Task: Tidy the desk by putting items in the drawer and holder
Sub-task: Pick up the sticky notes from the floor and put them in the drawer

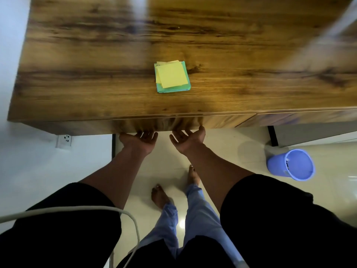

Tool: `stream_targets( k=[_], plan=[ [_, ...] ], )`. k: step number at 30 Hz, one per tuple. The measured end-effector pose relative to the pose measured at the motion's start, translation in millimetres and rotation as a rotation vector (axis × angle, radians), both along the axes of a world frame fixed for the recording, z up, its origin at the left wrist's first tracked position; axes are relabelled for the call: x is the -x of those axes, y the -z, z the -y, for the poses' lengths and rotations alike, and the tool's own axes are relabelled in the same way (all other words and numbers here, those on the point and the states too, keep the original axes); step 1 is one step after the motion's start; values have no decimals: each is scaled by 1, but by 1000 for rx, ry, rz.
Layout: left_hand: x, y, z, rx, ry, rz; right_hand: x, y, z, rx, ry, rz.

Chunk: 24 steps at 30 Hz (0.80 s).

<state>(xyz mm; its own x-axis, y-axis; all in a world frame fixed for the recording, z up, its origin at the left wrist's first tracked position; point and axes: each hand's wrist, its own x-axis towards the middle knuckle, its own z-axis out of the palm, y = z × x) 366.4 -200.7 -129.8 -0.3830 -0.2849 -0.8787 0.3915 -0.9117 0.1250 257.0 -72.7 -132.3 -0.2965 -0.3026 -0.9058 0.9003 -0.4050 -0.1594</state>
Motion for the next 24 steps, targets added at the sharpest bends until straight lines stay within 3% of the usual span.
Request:
stream_targets(
  k=[24],
  plan=[
    [-75, 2, -77, -27, -61, 29, -66, 2, -81, 20, -52, 44]
  ],
)
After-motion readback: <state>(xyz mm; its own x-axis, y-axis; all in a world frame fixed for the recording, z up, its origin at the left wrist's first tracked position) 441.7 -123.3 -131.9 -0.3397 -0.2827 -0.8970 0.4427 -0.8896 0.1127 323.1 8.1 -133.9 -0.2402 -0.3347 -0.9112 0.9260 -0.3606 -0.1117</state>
